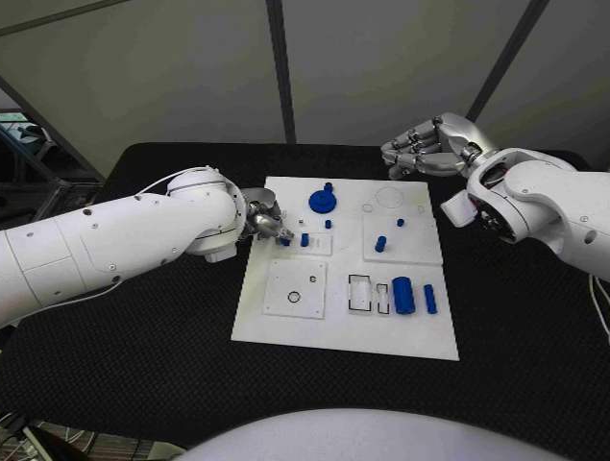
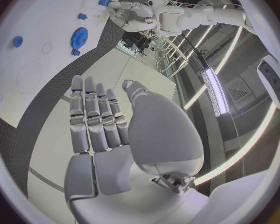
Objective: Assemble the parts on the task board
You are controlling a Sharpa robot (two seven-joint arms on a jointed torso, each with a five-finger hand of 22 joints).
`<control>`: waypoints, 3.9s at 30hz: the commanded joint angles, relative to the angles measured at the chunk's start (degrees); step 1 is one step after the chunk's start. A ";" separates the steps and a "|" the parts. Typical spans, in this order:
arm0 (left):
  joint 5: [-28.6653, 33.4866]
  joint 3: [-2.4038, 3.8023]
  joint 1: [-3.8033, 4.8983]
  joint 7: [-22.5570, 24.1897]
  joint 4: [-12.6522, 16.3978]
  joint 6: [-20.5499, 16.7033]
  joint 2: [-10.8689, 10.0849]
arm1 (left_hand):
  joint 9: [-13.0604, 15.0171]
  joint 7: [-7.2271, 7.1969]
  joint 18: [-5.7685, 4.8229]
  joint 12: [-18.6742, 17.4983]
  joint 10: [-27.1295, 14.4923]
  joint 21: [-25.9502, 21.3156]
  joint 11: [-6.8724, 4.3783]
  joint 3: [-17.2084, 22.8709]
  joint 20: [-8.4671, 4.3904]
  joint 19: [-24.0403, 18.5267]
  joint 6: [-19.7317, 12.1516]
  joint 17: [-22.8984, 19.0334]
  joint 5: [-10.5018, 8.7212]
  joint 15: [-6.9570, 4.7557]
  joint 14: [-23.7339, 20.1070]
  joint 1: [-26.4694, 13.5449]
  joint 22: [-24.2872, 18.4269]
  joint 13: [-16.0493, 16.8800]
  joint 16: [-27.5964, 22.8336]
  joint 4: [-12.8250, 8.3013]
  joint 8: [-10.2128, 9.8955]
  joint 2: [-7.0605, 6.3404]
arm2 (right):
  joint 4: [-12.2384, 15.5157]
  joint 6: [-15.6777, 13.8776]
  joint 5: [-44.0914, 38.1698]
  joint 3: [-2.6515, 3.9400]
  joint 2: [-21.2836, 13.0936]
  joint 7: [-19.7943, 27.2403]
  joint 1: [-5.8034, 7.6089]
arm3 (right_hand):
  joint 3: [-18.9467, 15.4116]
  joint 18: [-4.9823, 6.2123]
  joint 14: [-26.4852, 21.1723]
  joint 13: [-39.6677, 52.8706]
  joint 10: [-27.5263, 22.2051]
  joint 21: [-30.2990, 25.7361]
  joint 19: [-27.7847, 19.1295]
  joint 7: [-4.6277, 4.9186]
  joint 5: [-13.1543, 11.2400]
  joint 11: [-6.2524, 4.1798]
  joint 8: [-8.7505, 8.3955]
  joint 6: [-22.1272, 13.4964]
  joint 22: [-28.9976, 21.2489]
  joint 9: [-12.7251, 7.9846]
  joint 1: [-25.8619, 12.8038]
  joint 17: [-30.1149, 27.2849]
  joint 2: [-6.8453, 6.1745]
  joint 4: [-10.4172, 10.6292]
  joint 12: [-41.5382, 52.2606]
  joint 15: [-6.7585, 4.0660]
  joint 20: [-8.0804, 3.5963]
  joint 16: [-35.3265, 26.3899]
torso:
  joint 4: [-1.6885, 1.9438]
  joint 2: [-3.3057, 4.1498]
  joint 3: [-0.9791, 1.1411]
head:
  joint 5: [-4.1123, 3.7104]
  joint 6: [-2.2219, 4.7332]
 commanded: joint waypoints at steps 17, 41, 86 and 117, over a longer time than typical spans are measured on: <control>1.01 -0.08 -0.06 -0.31 -0.63 0.36 0.39 | -0.54 -0.07 -0.78 0.84 -0.11 0.41 0.24 -3.50 -0.55 2.26 0.81 14.98 -0.72 -0.57 5.92 -2.14 6.03 0.46 0.28 1.44 -0.25 -0.48 | 0.21 -0.04 -0.08 0.03 -0.16 0.33 0.10 | -0.22 0.31 -0.33 0.05 -0.25 -0.44 0.39 0.08 0.40 0.03 -0.19 -0.50 -0.07 -0.05 -0.36 -0.12 0.27 -0.24 0.07 0.19 0.13 -0.29 | 0.02 -0.02 0.01 | -0.30 -0.14; 1.01 0.01 -0.06 -0.19 -0.31 -1.44 -0.25 | -1.46 -0.06 -0.82 1.23 -0.30 0.36 0.28 -12.93 -0.56 2.40 1.35 14.83 -0.55 -0.56 5.88 -3.62 6.35 0.37 0.17 5.76 0.04 -1.44 | 0.01 0.09 -0.08 0.03 -0.05 0.38 0.09 | -0.26 0.30 -0.35 0.05 -0.28 -0.50 0.40 0.10 0.40 0.05 -0.19 -0.53 -0.07 -0.05 -0.43 -0.16 0.26 -0.22 0.07 0.21 0.14 -0.30 | 0.04 -0.01 -0.06 | -0.45 -0.07; -13.48 1.00 0.75 32.60 -5.72 -19.59 6.50 | -21.54 5.99 6.81 -28.09 -20.49 -47.16 6.97 -15.86 5.11 -18.02 -1.55 -21.91 -2.17 5.46 -13.51 23.56 -25.60 -32.74 -28.63 1.02 -17.69 -3.44 | -1.93 -0.08 -2.78 -0.01 0.61 -0.21 0.01 | 0.22 0.33 -0.36 0.06 -0.27 -0.74 0.51 0.00 0.88 -0.05 -0.08 -0.42 -0.05 0.00 -0.04 -0.31 0.80 -0.48 0.13 0.15 0.10 -0.26 | 0.02 0.07 -0.06 | -2.09 1.60; -22.85 0.44 -0.24 29.92 -13.52 -9.13 12.45 | -27.10 5.26 1.33 -37.37 -16.39 -11.45 6.45 -21.45 3.84 -0.98 3.68 -8.08 -2.18 4.38 0.09 23.60 -0.29 -40.48 -11.75 2.45 -25.86 -2.93 | -1.26 -0.58 -3.76 -0.01 0.96 -0.67 0.02 | 0.25 0.33 -0.39 0.05 -0.32 -0.83 0.54 0.02 0.94 -0.03 -0.10 -0.46 -0.05 -0.01 0.02 -0.37 0.63 -0.61 0.11 0.14 0.09 -0.27 | 0.00 0.08 -0.01 | -2.32 1.41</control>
